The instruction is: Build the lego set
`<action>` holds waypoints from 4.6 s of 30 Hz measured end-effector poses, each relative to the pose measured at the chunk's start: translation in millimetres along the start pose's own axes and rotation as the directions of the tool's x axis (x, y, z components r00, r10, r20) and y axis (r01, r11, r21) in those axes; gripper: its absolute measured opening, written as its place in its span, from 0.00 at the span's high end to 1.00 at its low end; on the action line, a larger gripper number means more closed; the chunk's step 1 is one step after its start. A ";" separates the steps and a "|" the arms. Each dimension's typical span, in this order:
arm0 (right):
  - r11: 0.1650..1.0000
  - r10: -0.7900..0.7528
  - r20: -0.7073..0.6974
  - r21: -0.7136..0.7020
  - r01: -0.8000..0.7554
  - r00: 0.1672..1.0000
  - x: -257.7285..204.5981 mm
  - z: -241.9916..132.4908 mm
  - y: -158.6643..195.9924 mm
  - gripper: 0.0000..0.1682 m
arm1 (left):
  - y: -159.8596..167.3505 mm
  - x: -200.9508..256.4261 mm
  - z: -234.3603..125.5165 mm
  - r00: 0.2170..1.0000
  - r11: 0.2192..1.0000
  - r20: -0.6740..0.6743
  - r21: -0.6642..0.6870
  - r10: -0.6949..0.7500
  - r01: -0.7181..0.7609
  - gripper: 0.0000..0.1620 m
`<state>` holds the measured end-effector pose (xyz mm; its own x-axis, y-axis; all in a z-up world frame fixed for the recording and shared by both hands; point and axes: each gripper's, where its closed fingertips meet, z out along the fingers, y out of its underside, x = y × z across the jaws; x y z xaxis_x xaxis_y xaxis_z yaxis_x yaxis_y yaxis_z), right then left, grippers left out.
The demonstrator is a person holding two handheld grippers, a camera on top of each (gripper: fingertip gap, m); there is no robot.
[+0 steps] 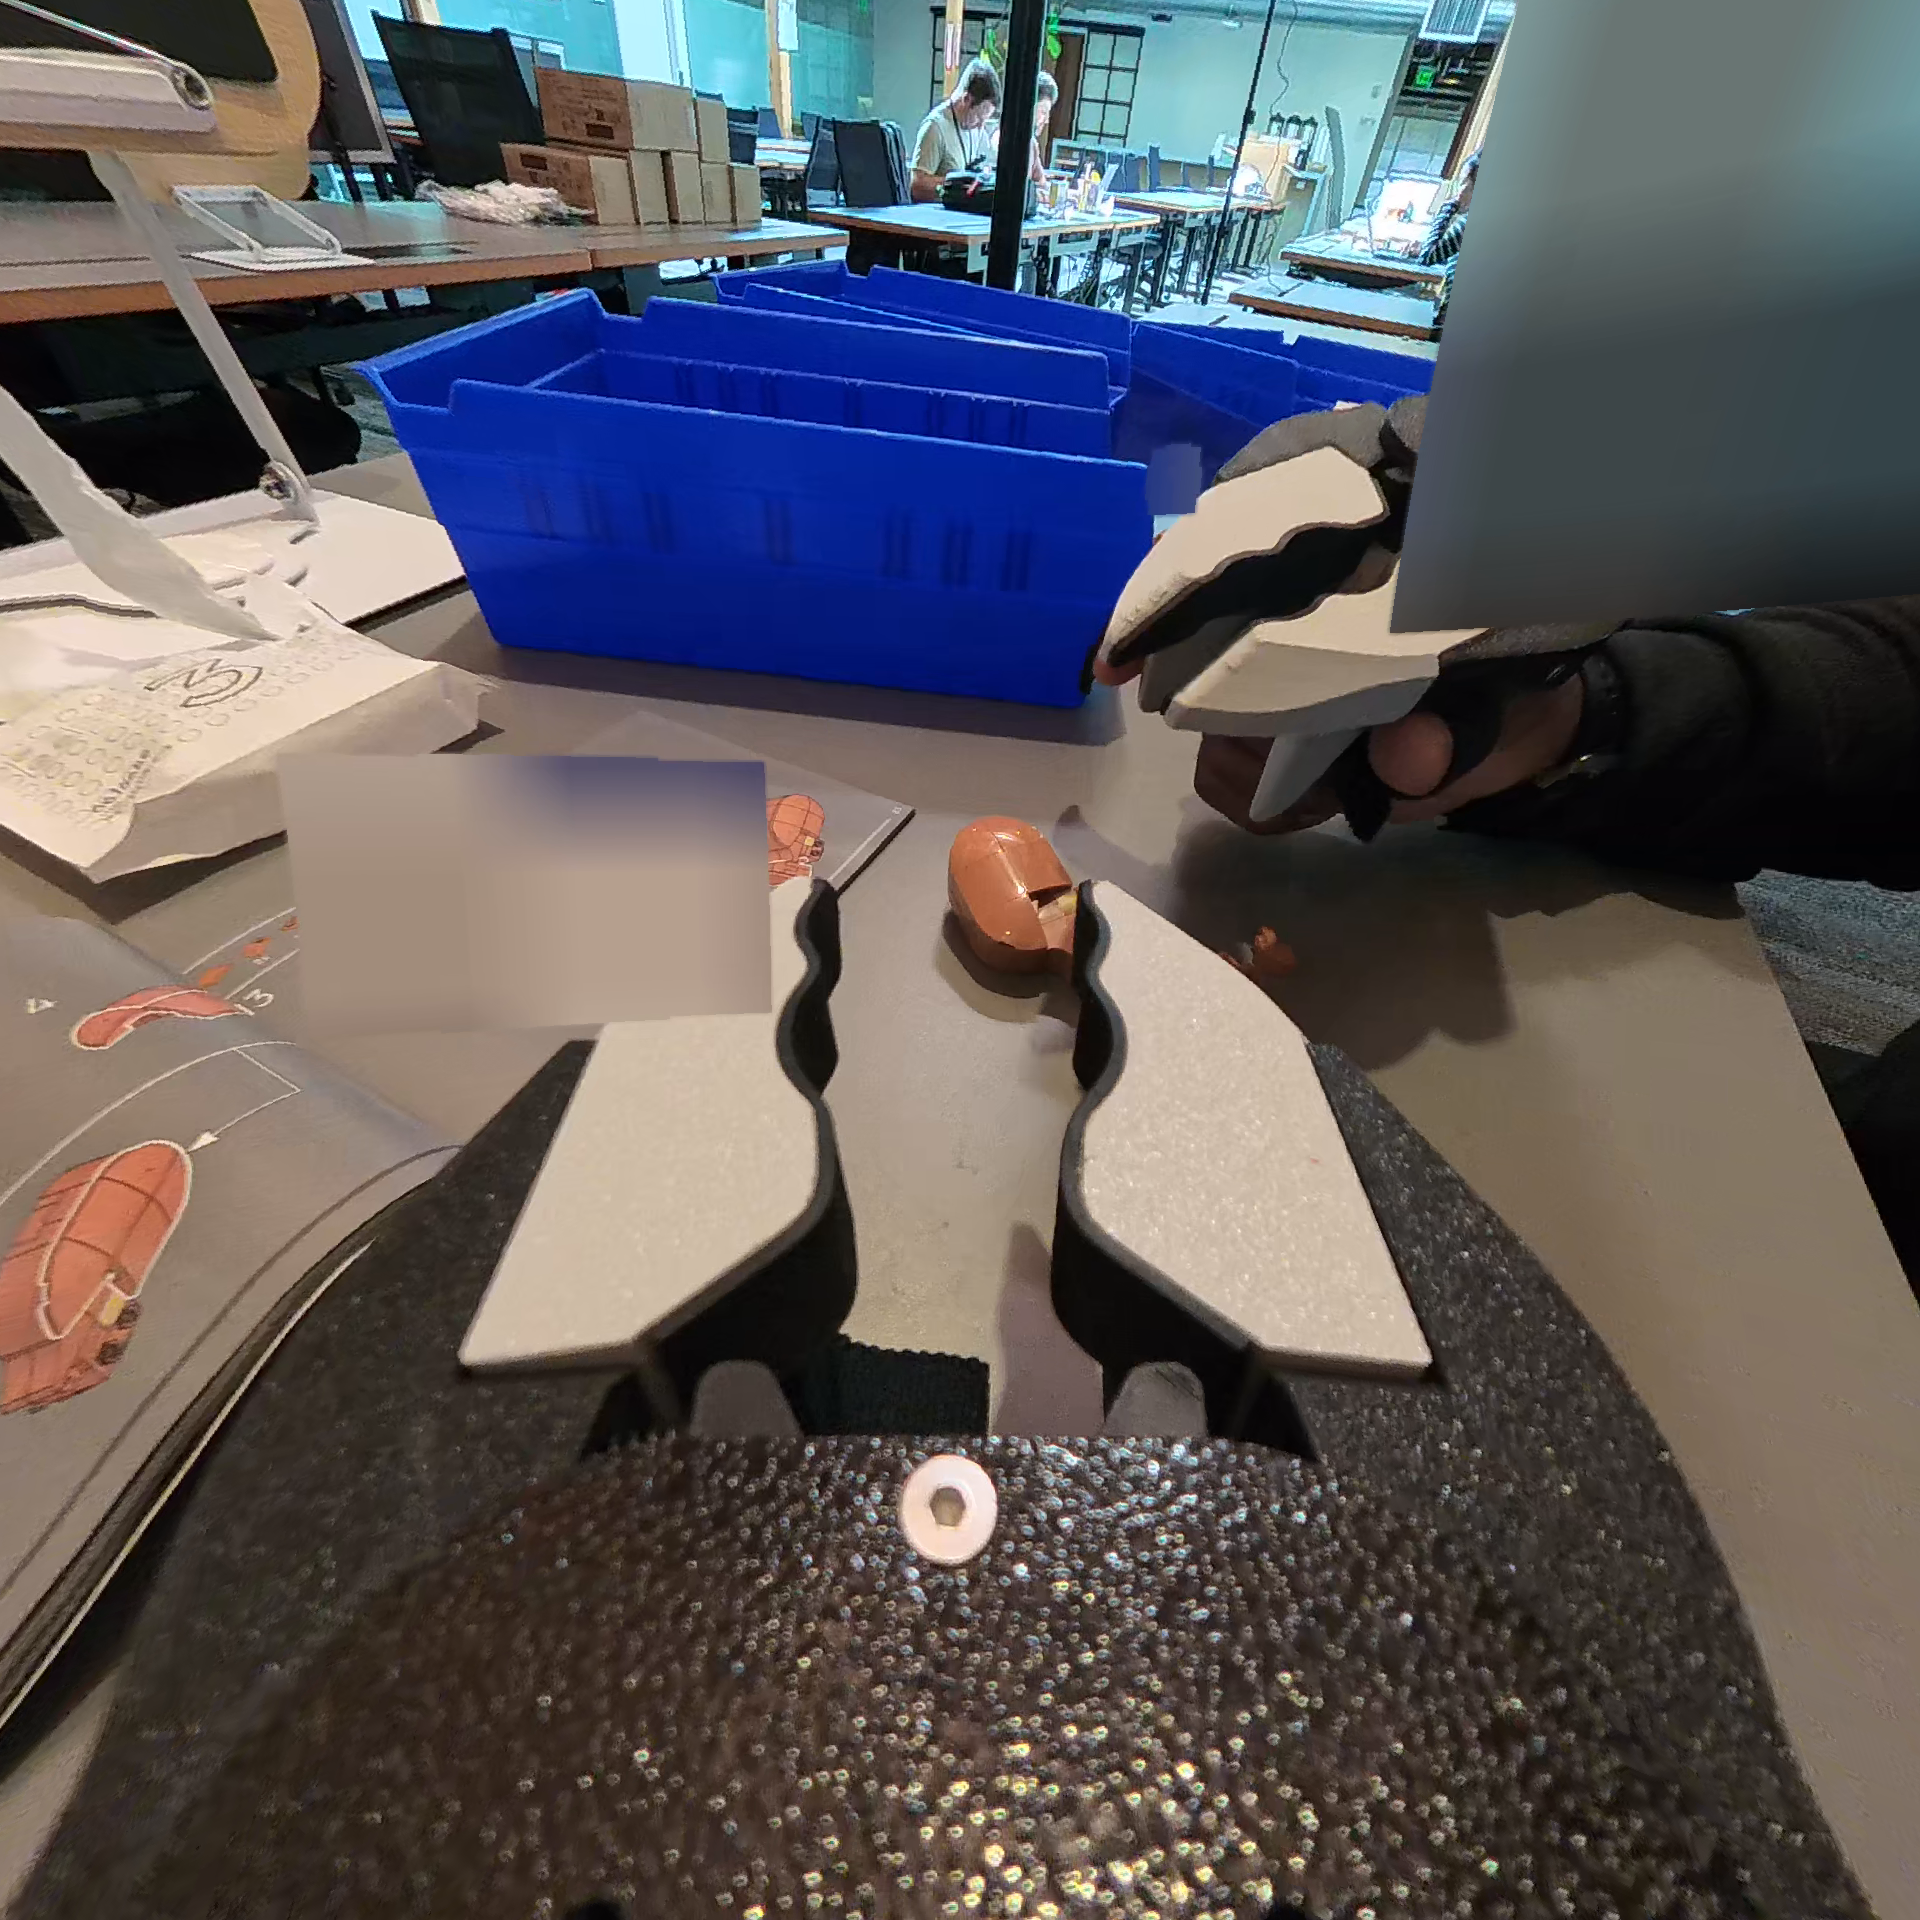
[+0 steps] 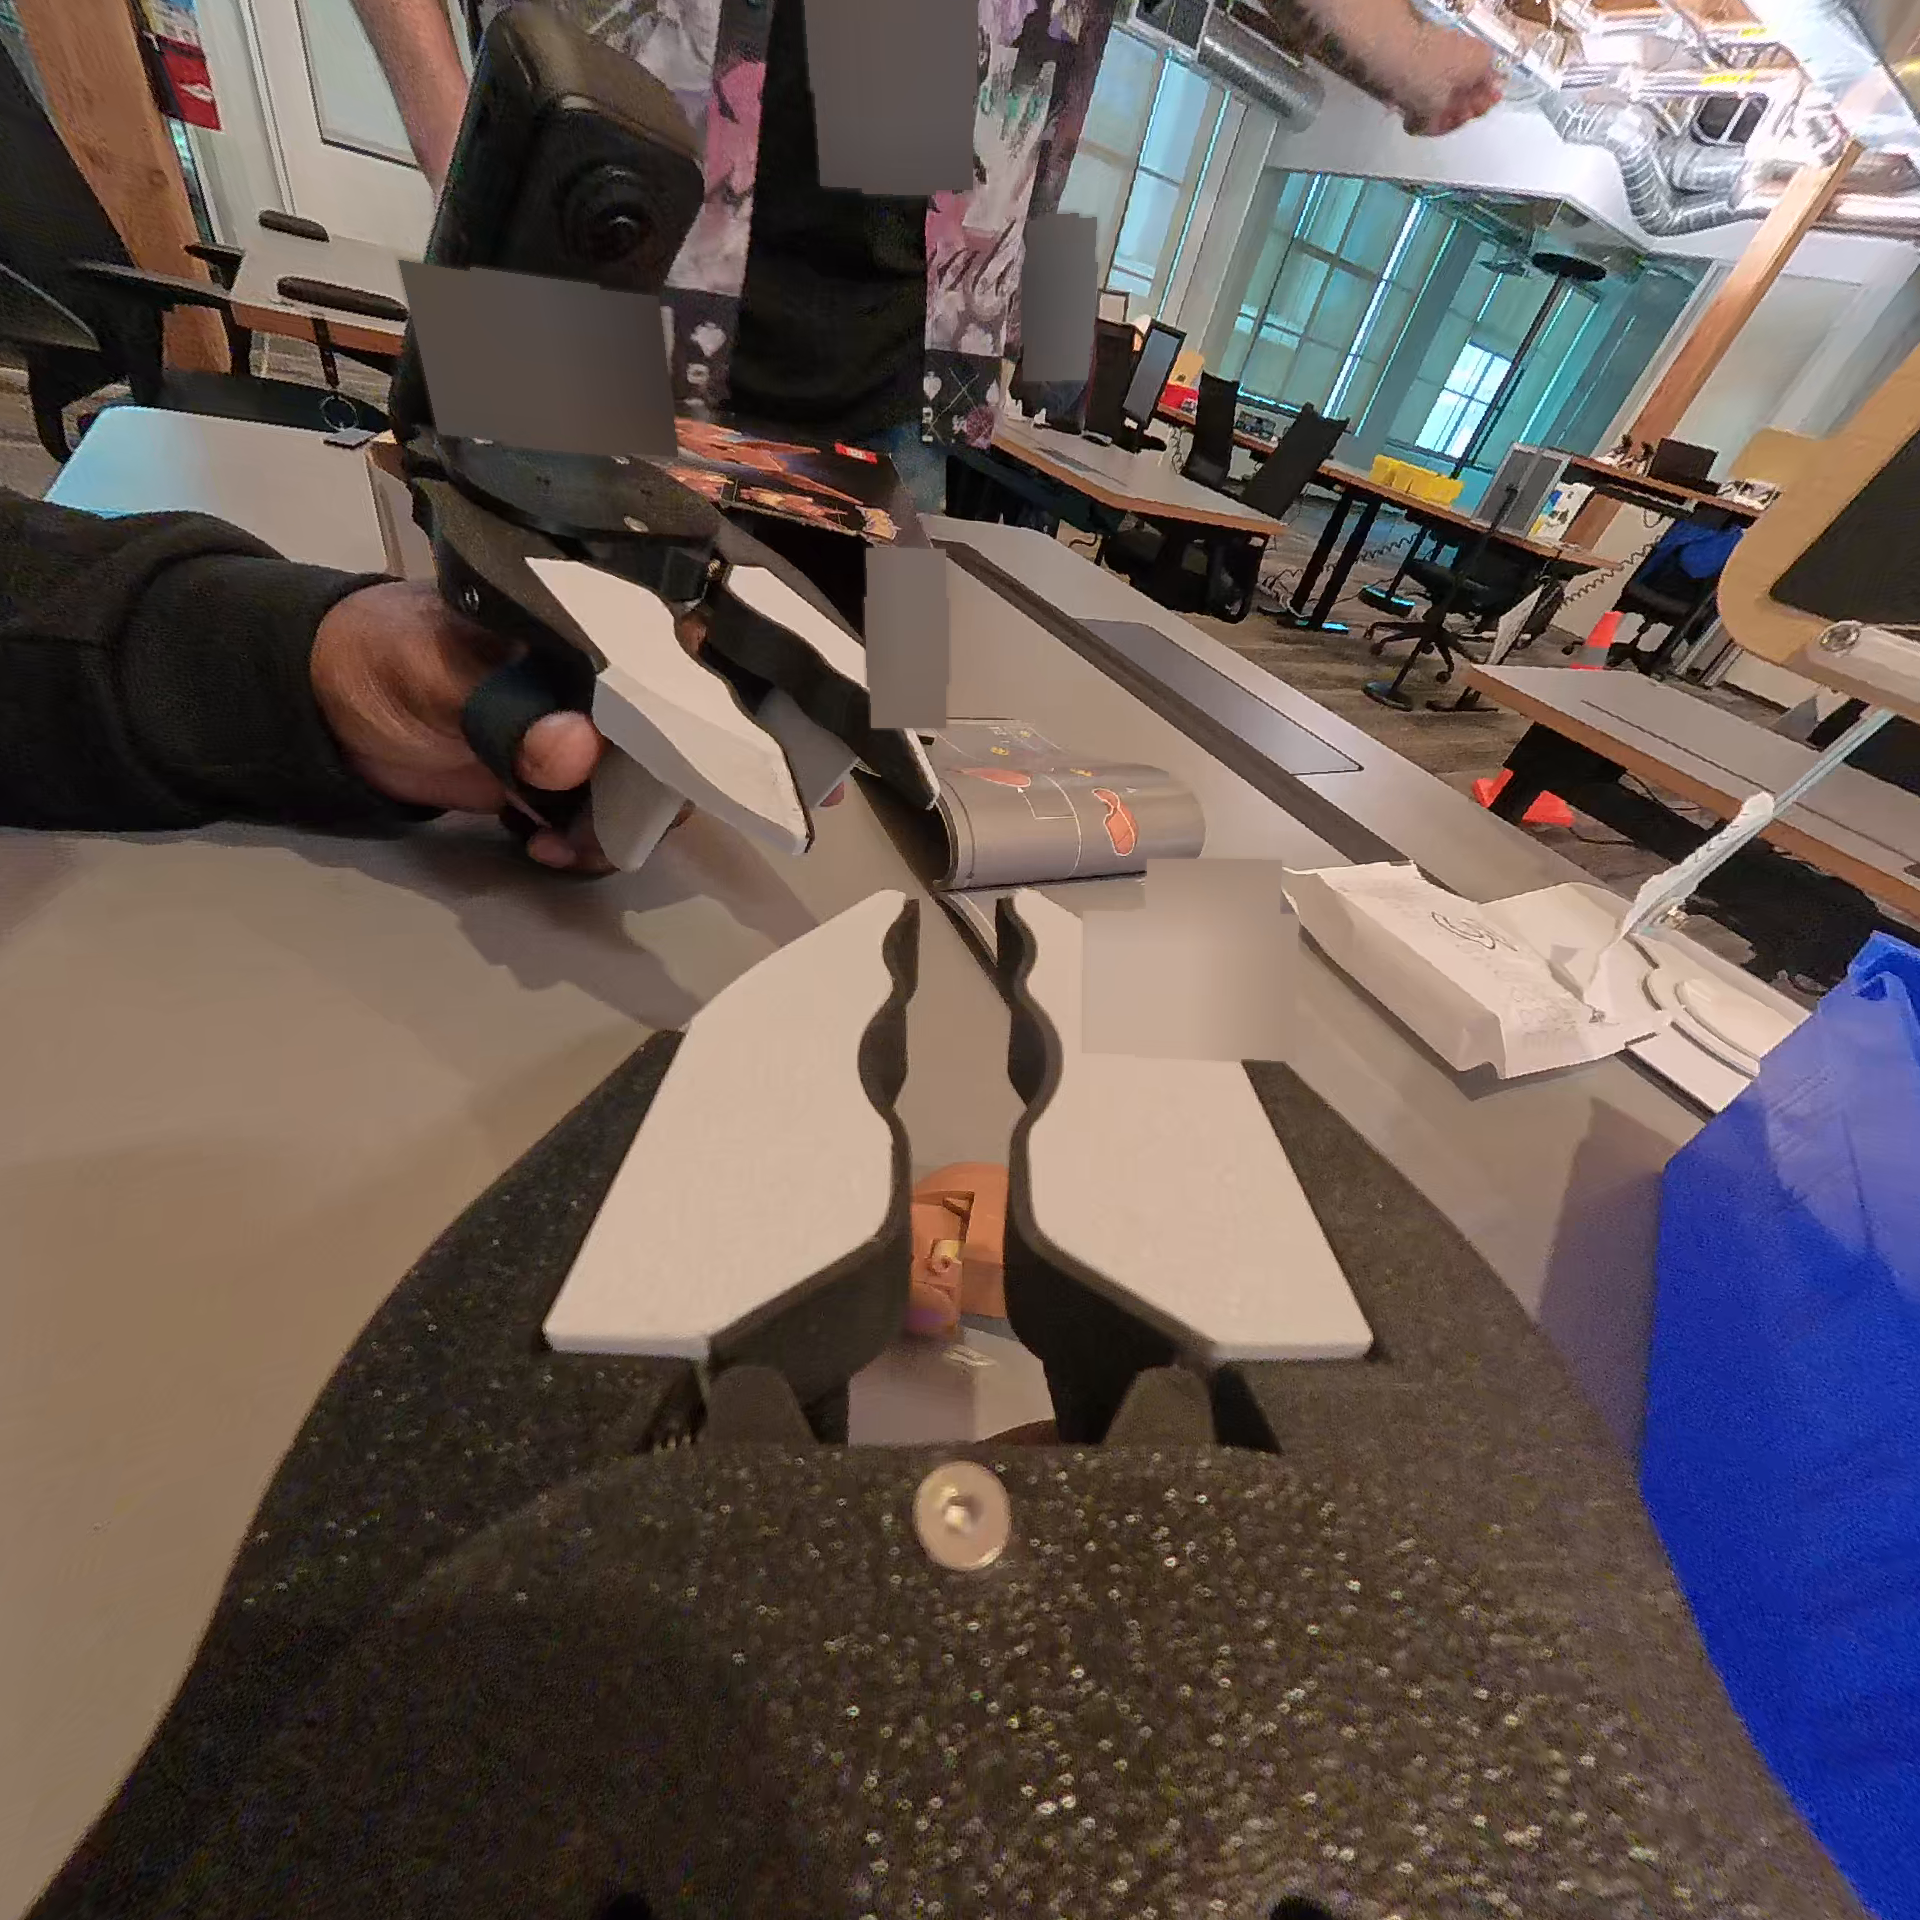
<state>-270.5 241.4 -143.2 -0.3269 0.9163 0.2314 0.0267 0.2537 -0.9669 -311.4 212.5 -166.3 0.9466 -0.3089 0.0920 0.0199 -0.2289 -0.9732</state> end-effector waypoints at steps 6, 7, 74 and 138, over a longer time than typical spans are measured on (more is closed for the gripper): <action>1.000 -0.005 -0.014 0.003 0.005 1.000 2.0 -0.8 -0.8 0.92 | -0.6 -1.4 -0.5 1.000 1.000 0.008 0.005 -0.004 0.004 0.73; 1.000 -0.008 -0.016 0.003 0.008 1.000 2.2 -0.9 -1.0 0.92 | -0.6 -1.3 -0.4 1.000 1.000 0.009 0.005 -0.003 0.003 0.73; 0.989 -0.144 -0.139 0.001 0.146 0.980 9.0 -10.5 -16.4 0.99 | -13.3 -19.0 -7.6 0.953 0.977 0.224 0.025 0.202 -0.213 0.72; 0.172 0.224 0.093 -0.984 0.055 0.970 207.7 -134.2 163.5 0.80 | 11.5 -20.9 -3.4 0.997 0.996 0.069 -0.080 -0.032 0.038 0.79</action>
<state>-207.3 514.8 -238.9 -0.3991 0.9169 -0.0018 0.9159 0.3985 -0.0476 -332.0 213.2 -178.7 0.9654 -0.2372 0.1084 0.0296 -0.3136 -0.9491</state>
